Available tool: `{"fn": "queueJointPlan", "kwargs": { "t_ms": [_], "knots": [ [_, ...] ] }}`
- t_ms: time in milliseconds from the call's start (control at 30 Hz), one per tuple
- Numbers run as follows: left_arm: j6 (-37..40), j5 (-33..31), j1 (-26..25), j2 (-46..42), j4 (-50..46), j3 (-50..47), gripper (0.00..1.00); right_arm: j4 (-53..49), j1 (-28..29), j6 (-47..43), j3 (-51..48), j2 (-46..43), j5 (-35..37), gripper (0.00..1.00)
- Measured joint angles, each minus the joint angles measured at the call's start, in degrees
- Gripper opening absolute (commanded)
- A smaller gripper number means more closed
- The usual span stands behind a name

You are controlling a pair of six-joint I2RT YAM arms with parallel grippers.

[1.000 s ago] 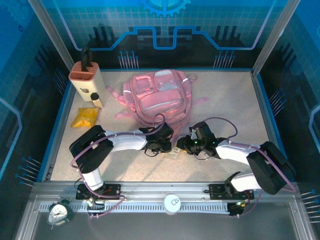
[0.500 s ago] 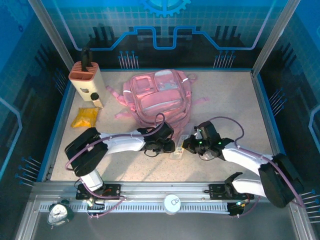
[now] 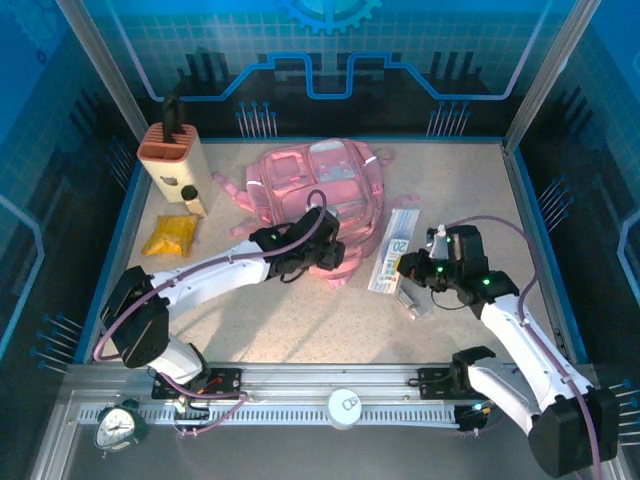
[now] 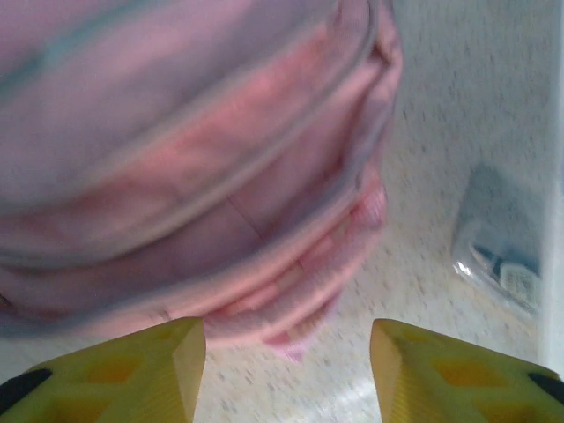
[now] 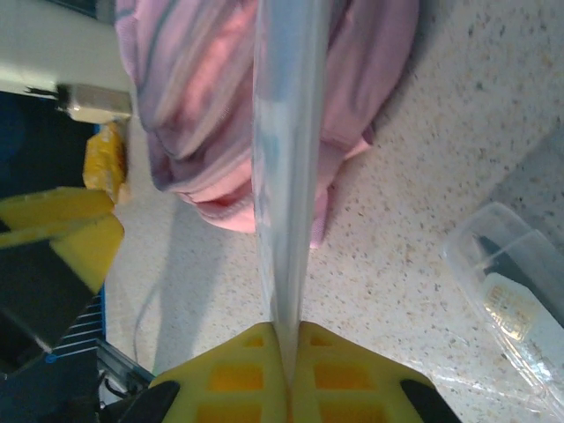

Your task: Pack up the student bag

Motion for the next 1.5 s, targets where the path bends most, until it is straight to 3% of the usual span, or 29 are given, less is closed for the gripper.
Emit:
{"fn": "queueJointPlan", "kwargs": {
  "t_ms": [333, 767, 933, 1100, 1200, 1333, 1500],
  "knots": [
    [17.0, -0.3, 4.7, 10.9, 1.0, 11.3, 0.64, -3.4, -5.1, -4.9, 5.9, 4.2, -8.2, 0.07],
    [30.3, -5.5, 5.7, 25.3, 0.0, 21.6, 0.62, -0.9, -10.4, -5.0, 5.8, 8.1, -14.3, 0.05],
    [34.0, -7.3, 6.2, 27.1, 0.3, 22.0, 0.49, -0.3, -10.6, -5.0, 5.8, 9.8, -15.0, 0.04],
    [35.9, -7.1, 6.5, 27.5, 0.9, 22.1, 0.18, -0.1, -10.9, -5.0, 5.8, 10.6, -15.4, 0.04],
    [35.8, -7.1, 7.4, 27.4, 0.9, 22.6, 0.05, -0.3, -10.9, -5.3, 5.9, 10.6, -15.4, 0.04],
    [34.3, -6.7, 8.3, 25.8, -0.9, 23.8, 0.0, -0.9, -10.8, -5.9, 5.9, 11.7, -16.0, 0.04],
    [29.2, -6.8, 9.2, 21.1, -5.3, 26.9, 0.0, 0.2, -9.4, -5.3, 5.9, 14.6, -16.9, 0.05]
  ]
}}
